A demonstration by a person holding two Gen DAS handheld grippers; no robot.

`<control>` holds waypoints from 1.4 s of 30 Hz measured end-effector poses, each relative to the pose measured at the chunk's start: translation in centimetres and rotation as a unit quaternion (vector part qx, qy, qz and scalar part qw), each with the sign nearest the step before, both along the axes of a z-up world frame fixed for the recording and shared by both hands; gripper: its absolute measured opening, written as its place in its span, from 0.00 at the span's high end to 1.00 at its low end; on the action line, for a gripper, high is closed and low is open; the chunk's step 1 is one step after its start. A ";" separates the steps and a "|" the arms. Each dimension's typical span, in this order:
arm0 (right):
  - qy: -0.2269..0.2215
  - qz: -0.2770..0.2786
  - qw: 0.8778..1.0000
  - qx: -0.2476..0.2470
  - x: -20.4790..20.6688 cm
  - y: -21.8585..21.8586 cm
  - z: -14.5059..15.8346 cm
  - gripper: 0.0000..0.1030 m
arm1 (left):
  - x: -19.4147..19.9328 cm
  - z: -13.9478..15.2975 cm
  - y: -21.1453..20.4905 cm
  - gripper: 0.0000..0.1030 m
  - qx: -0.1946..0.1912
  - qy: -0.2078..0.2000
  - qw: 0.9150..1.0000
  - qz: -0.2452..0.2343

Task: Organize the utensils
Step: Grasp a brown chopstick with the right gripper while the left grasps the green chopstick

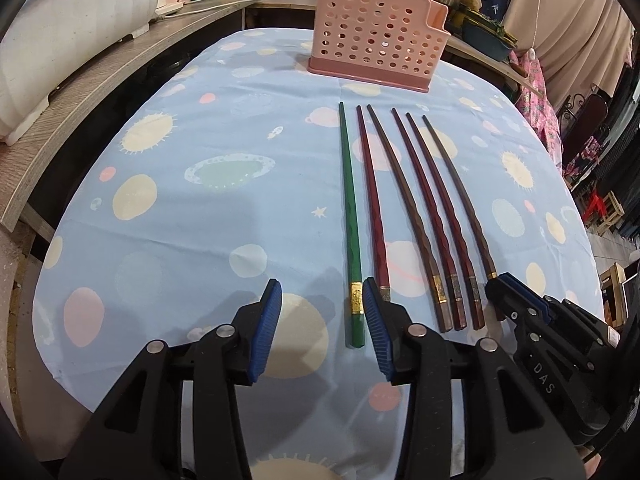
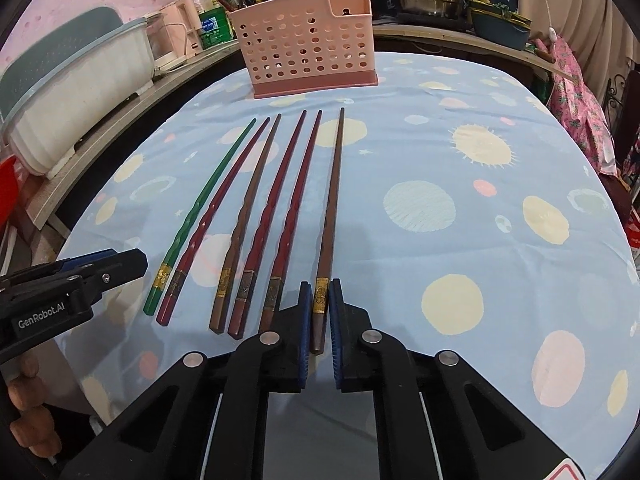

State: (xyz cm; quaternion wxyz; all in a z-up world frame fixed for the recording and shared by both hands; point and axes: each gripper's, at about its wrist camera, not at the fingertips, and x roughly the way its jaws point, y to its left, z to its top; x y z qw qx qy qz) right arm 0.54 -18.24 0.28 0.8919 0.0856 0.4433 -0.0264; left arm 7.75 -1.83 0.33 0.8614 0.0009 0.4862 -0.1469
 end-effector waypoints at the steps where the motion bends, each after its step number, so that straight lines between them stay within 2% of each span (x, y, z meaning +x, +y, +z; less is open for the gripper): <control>1: -0.001 0.000 1.000 -0.001 -0.1 0.0 0.0 0.93 | 0.0 -0.1 -0.1 0.61 0.000 0.001 1.000 -0.002; 14: -0.002 -0.005 1.000 -0.001 -1.3 -0.5 0.0 0.93 | -0.3 -1.4 -1.1 0.62 0.013 0.013 1.000 -0.016; 25: -0.004 -0.003 1.000 -0.007 -1.4 -0.3 0.0 0.93 | -0.2 -1.5 -1.3 0.66 0.027 0.000 1.000 -0.015; 30: -0.004 -0.003 1.000 -0.008 -1.4 -0.3 0.0 0.93 | 0.1 -1.6 -1.0 0.75 0.028 0.000 1.000 -0.009; 35: -0.004 -0.003 1.000 -0.007 -1.4 -0.3 0.0 0.93 | 0.4 -1.6 -0.5 0.91 0.028 0.002 1.000 -0.001; 42: -0.003 -0.004 1.000 -0.006 -1.4 -0.3 0.0 0.93 | 0.6 -1.6 -0.4 0.92 0.024 0.002 1.000 -0.002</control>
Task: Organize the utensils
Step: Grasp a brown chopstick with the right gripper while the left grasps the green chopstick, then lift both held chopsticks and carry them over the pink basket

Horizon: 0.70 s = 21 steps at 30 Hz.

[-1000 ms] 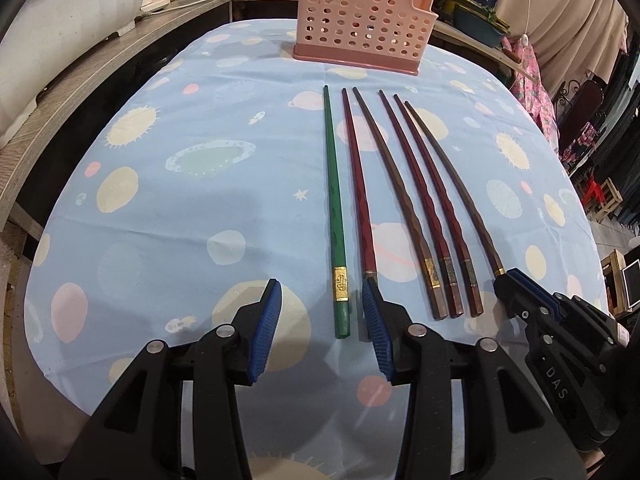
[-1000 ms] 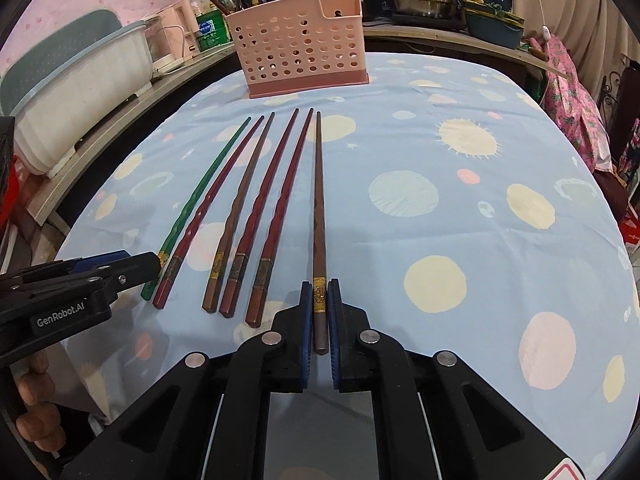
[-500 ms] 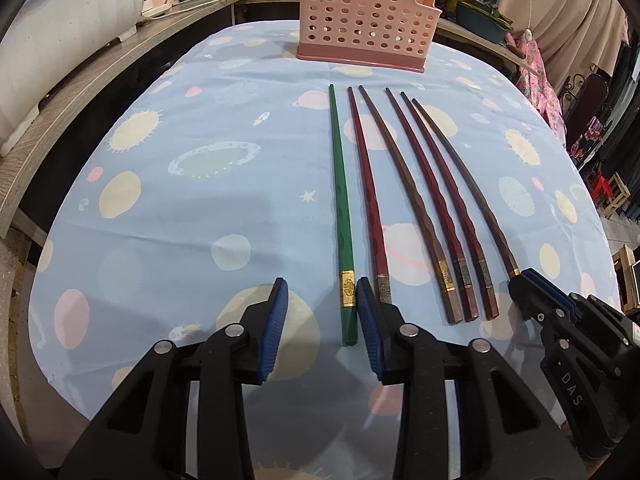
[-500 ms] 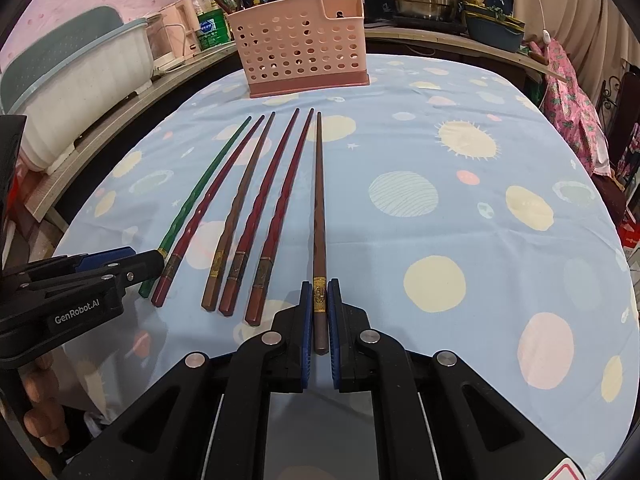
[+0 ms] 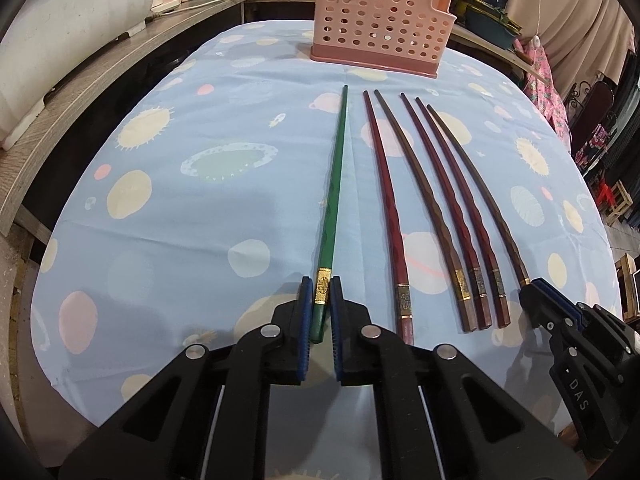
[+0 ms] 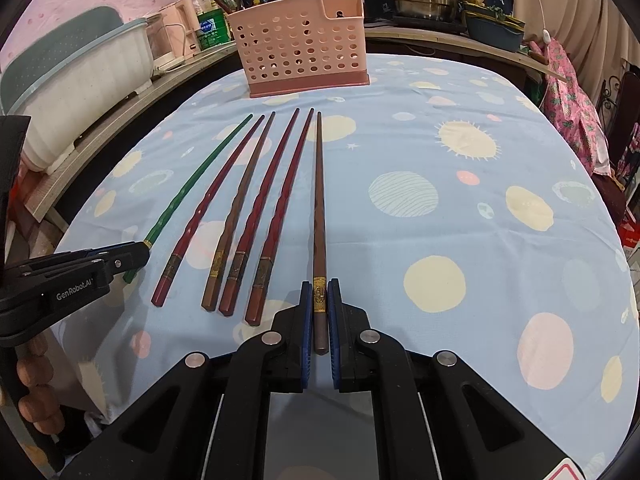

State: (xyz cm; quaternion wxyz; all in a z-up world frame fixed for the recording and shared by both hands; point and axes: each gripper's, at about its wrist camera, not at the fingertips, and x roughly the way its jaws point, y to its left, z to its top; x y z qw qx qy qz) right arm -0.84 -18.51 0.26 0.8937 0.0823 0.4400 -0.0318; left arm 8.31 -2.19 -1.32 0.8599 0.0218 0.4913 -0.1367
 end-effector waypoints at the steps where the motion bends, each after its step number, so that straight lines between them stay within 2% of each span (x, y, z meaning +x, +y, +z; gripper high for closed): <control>1: 0.001 0.000 1.000 0.002 0.0 0.0 0.0 0.93 | 0.0 0.0 0.0 0.92 -0.002 0.002 1.000 0.000; 11: -0.010 -0.007 1.000 0.018 -0.3 -0.8 1.3 0.93 | 0.4 1.0 1.4 0.93 -0.016 0.000 1.000 0.016; 21: -0.063 -0.031 0.997 0.029 0.0 -2.9 5.8 0.93 | 1.0 4.9 3.1 0.93 -0.045 -0.030 0.998 0.037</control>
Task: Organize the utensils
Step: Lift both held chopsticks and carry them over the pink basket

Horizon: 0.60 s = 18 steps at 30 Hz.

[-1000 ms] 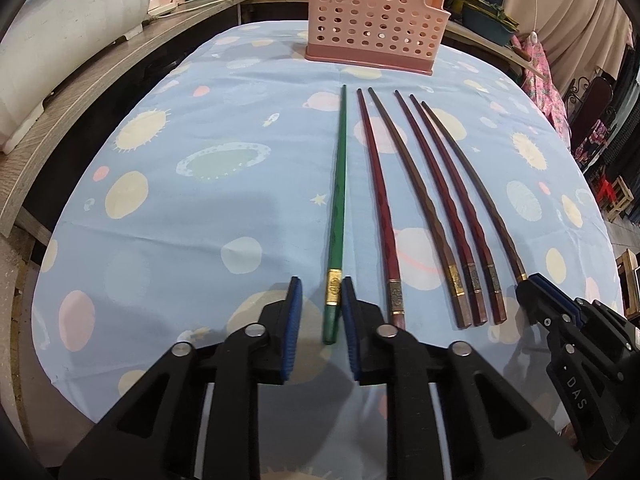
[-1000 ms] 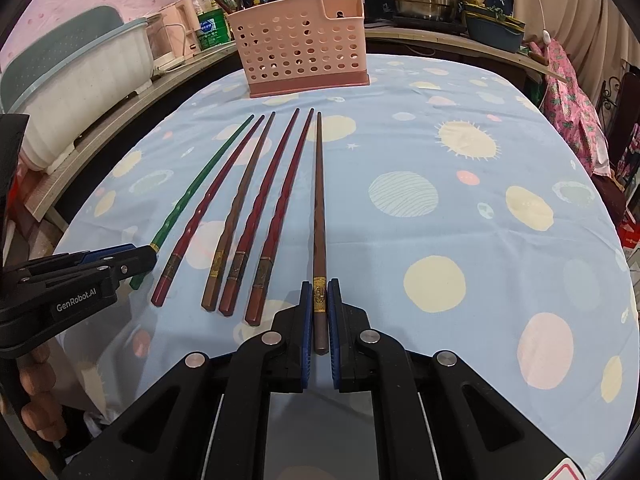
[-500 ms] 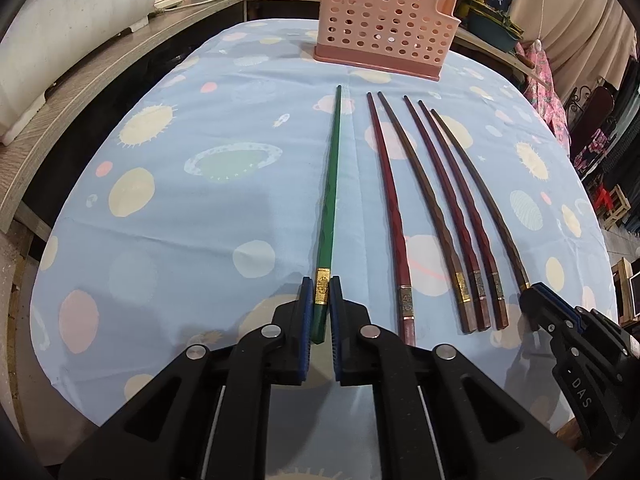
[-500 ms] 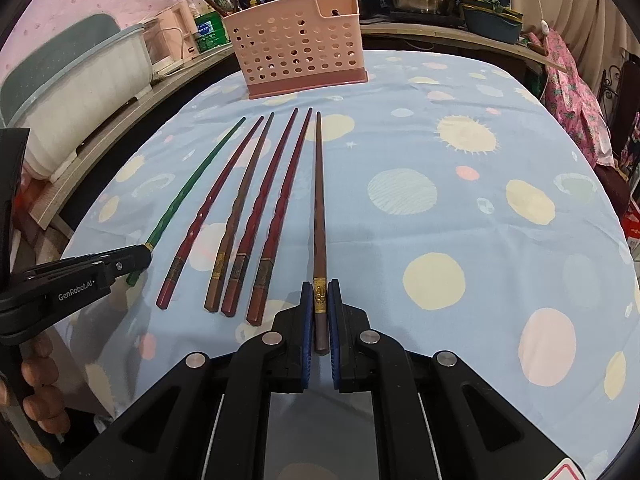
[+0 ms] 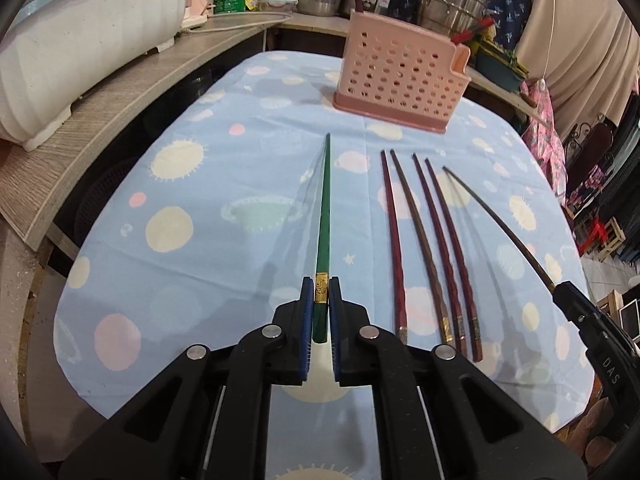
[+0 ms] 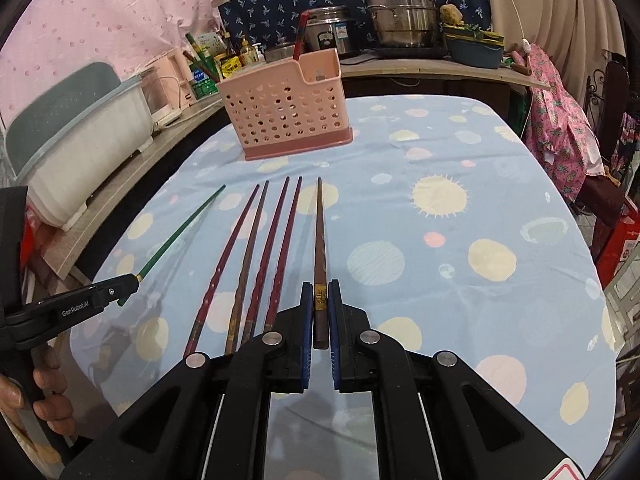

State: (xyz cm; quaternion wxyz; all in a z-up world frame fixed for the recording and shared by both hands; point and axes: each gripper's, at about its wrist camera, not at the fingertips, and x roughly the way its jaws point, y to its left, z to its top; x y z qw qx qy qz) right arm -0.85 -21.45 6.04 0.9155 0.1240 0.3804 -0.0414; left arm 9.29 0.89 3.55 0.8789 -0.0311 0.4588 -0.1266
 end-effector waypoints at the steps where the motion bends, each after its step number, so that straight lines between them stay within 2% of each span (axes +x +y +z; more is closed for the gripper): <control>1: -0.006 -0.002 1.000 0.000 0.1 -0.3 0.5 0.93 | 0.1 0.4 0.1 0.93 -0.002 -0.004 1.000 0.003; 11: -0.074 -0.026 0.997 0.000 1.6 -2.7 6.4 0.93 | 1.6 5.8 0.7 0.93 -0.024 -0.054 0.998 0.016; 18: -0.108 -0.035 0.993 0.014 3.2 -4.3 9.3 0.93 | 3.5 9.0 0.2 0.93 -0.034 -0.080 0.996 0.018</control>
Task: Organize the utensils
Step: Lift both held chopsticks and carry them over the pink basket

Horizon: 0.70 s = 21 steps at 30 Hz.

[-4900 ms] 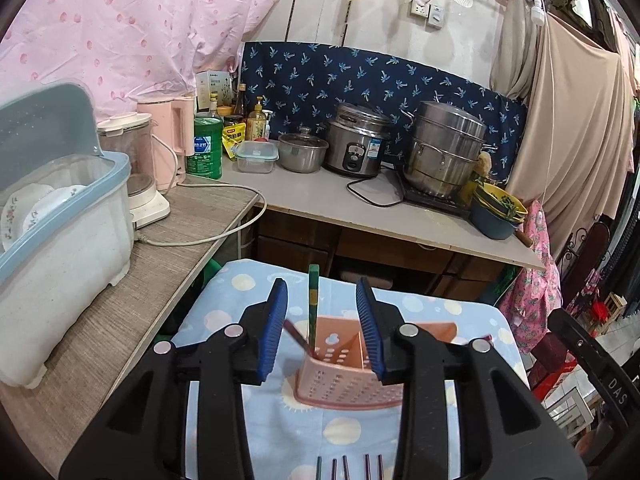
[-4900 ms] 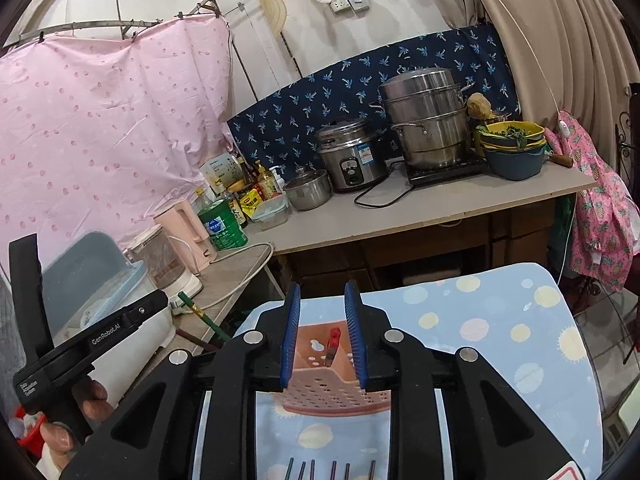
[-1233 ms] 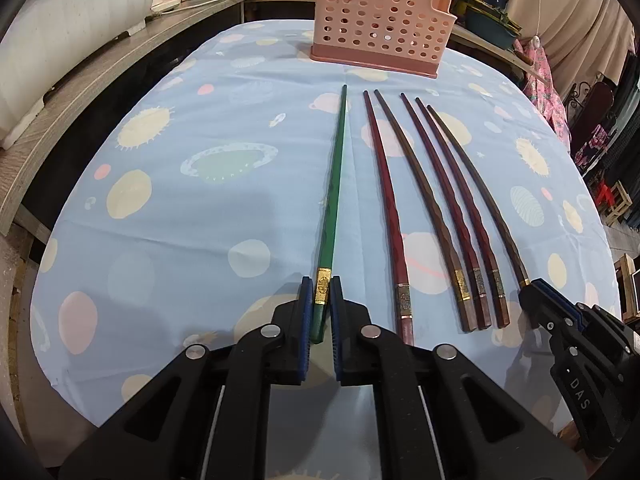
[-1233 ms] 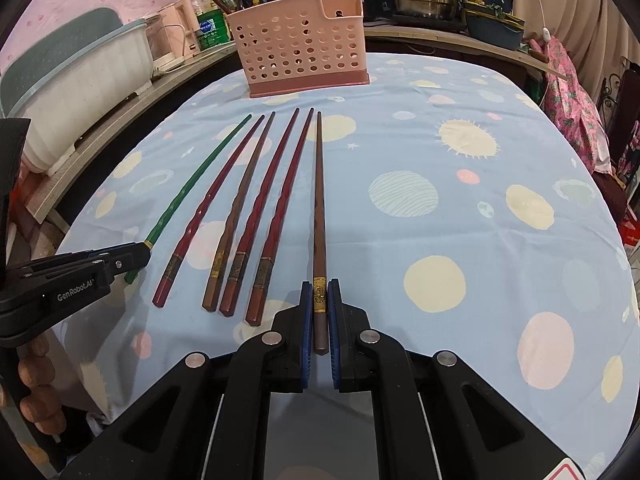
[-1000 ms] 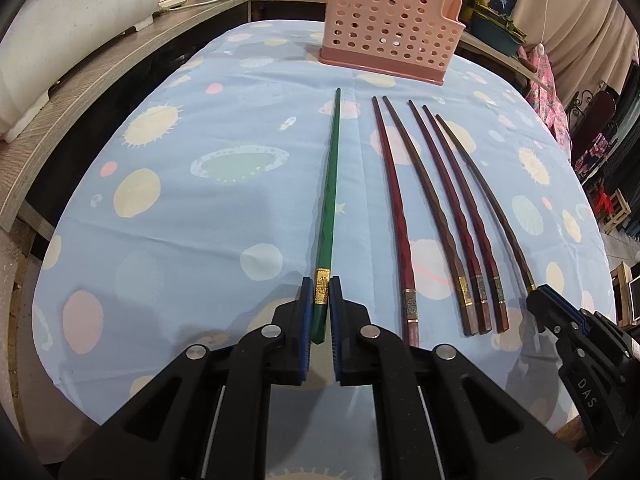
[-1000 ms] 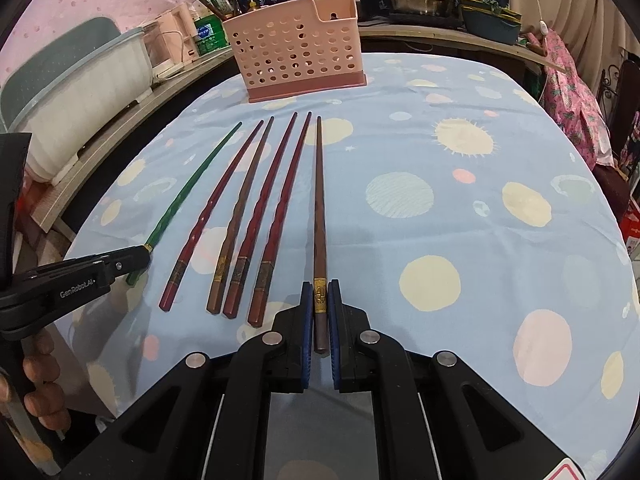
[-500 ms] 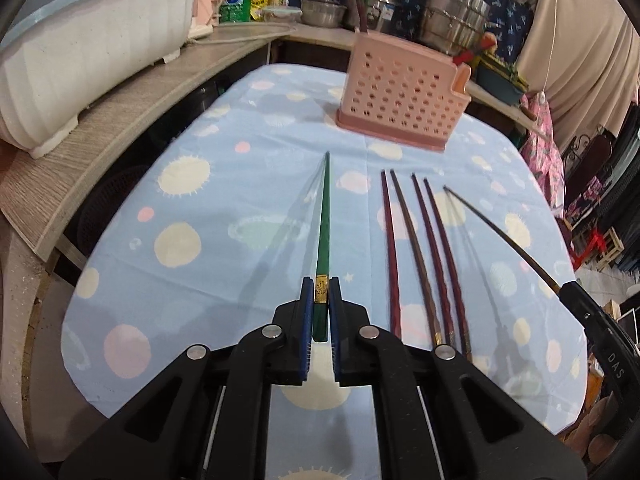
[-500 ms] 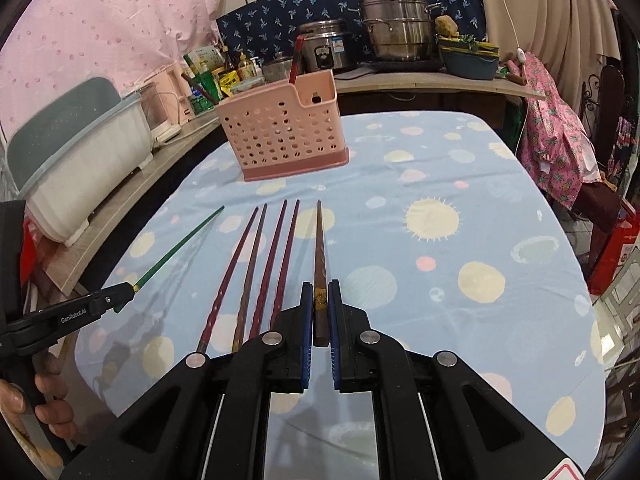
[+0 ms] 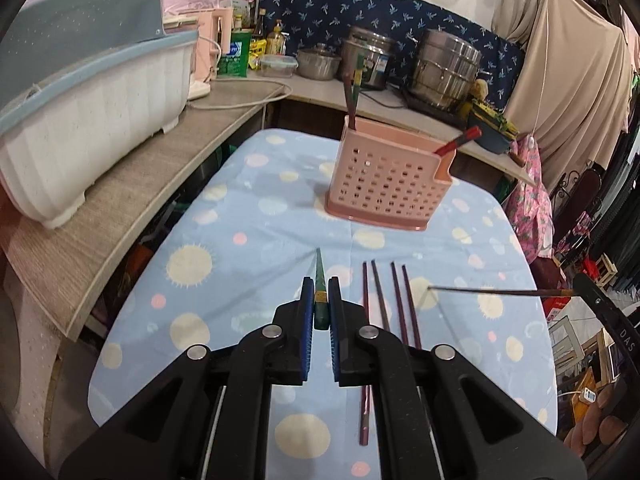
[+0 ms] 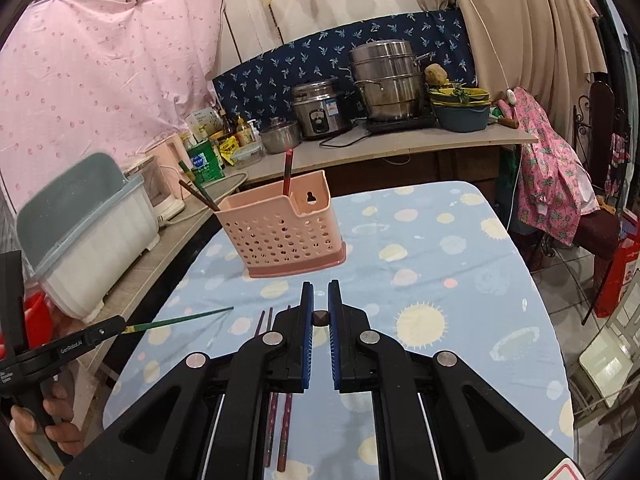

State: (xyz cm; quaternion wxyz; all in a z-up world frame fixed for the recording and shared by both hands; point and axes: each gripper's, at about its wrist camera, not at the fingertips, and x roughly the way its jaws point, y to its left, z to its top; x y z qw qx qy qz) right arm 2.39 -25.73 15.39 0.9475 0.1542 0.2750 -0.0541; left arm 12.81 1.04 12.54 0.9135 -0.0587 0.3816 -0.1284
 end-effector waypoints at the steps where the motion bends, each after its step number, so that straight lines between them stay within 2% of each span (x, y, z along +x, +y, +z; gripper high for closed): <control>1: -0.003 0.000 1.000 0.000 0.2 -0.1 0.3 0.93 | 0.2 0.4 -0.1 0.93 -0.002 -0.003 1.000 -0.001; 21: -0.061 0.016 0.997 0.033 4.9 -1.5 5.7 0.93 | 4.6 9.7 -3.7 0.94 -0.034 -0.087 0.995 -0.033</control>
